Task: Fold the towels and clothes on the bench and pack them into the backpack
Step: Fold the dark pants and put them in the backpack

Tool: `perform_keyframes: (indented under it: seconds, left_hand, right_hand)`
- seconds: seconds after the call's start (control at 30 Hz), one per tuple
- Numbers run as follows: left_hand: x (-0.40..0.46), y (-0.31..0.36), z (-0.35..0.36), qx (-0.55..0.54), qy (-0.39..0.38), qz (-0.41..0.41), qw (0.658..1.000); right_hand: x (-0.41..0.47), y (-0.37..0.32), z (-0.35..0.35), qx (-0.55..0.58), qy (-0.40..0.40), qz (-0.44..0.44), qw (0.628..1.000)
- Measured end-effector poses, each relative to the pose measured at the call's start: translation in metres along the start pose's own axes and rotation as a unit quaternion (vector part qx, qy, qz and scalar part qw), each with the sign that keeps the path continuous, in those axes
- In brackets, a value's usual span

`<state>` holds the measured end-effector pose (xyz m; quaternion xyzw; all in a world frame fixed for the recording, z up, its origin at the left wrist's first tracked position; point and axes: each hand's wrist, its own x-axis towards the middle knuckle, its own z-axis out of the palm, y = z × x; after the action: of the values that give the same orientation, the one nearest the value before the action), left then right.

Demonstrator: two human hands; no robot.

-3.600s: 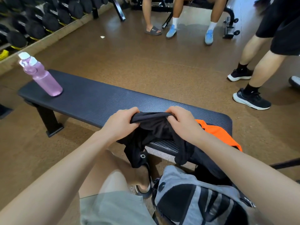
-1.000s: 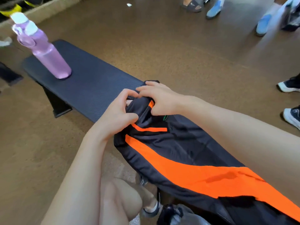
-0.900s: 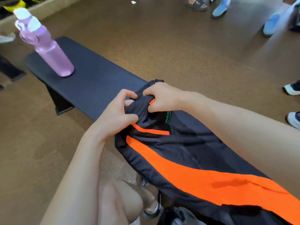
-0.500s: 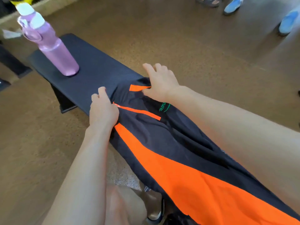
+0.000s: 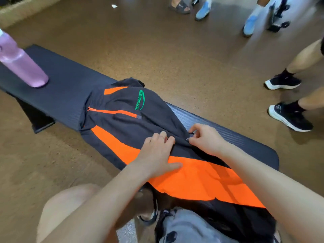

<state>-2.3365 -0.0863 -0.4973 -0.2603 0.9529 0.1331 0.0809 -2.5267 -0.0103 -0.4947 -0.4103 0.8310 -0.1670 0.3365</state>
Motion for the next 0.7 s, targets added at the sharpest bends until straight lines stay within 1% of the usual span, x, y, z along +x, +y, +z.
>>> perform_keyframes:
  seconds: [0.03, 0.07, 0.1, 0.13, 0.17, 0.2, 0.23, 0.27, 0.3, 0.33, 0.37, 0.4, 0.43, 0.47, 0.5, 0.53, 0.57, 0.6, 0.63, 0.7]
  left_hand:
    - [-0.001, 0.005, 0.005, 0.053, -0.007, 0.007, 0.999]
    - [0.0, 0.005, 0.006, 0.074, -0.005, 0.005, 0.997]
    - [0.0, 0.003, 0.004, 0.067, -0.004, -0.002, 0.998]
    - [0.0, -0.001, -0.001, 0.037, -0.005, -0.011, 0.999]
    - [0.0, -0.005, -0.006, -0.003, -0.004, -0.024, 1.0]
    - [-0.002, -0.01, -0.01, -0.05, 0.009, -0.037, 0.998]
    - [-0.005, -0.013, -0.015, -0.095, 0.036, -0.047, 0.994]
    - [-0.008, -0.015, -0.019, -0.128, 0.07, -0.048, 0.988]
    - [-0.011, -0.017, -0.023, -0.13, 0.095, -0.03, 0.986]
    - [-0.013, -0.019, -0.025, -0.098, 0.106, 0.007, 0.99]
    - [-0.015, -0.018, -0.026, -0.051, 0.097, 0.044, 0.993]
    - [-0.017, -0.017, -0.026, -0.01, 0.073, 0.067, 0.995]
    - [-0.019, -0.014, -0.025, 0.012, 0.038, 0.069, 0.997]
    - [-0.021, -0.011, -0.023, 0.023, -0.002, 0.057, 0.998]
    - [-0.024, -0.01, -0.019, 0.031, -0.032, 0.043, 0.998]
    - [-0.025, -0.009, -0.015, 0.034, -0.041, 0.033, 0.998]
    - [-0.026, -0.008, -0.013, 0.029, -0.034, 0.027, 0.999]
    - [-0.027, -0.008, -0.011, 0.017, -0.021, 0.023, 0.999]
    - [-0.027, -0.008, -0.009, 0.002, -0.01, 0.016, 1.0]
    - [-0.03, -0.007, -0.008, -0.016, -0.008, -0.002, 1.0]
  right_hand:
    - [-0.004, -0.002, 0.002, 0.02, -0.024, 0.013, 0.999]
    - [-0.009, -0.006, 0.002, 0.08, -0.055, 0.035, 0.995]
    - [-0.013, -0.01, 0.001, 0.164, -0.088, 0.058, 0.981]
    - [-0.018, -0.014, -0.001, 0.252, -0.123, 0.081, 0.956]
    - [-0.023, -0.019, -0.003, 0.33, -0.171, 0.097, 0.923]
    - [-0.029, -0.025, -0.006, 0.383, -0.219, 0.103, 0.892]
    - [-0.033, -0.028, -0.008, 0.405, -0.257, 0.104, 0.871]
    - [-0.038, -0.031, -0.009, 0.417, -0.277, 0.107, 0.859]
    - [-0.041, -0.031, -0.006, 0.416, -0.278, 0.11, 0.859]
    - [-0.044, -0.031, -0.003, 0.421, -0.266, 0.119, 0.859]
    - [-0.044, -0.029, 0.001, 0.422, -0.25, 0.13, 0.862]
    - [-0.046, -0.028, 0.005, 0.408, -0.232, 0.137, 0.872]
    - [-0.046, -0.027, 0.01, 0.367, -0.211, 0.127, 0.897]
    - [-0.046, -0.025, 0.014, 0.284, -0.179, 0.107, 0.936]
    - [-0.044, -0.022, 0.017, 0.165, -0.141, 0.069, 0.974]
    - [-0.044, -0.021, 0.019, 0.045, -0.101, 0.025, 0.994]
    - [-0.044, -0.02, 0.022, -0.047, -0.066, -0.008, 0.997]
    - [-0.044, -0.02, 0.024, -0.083, -0.042, -0.025, 0.995]
    - [-0.044, -0.021, 0.024, -0.074, -0.027, -0.03, 0.996]
    - [-0.043, -0.022, 0.019, 0.0, -0.007, -0.023, 1.0]
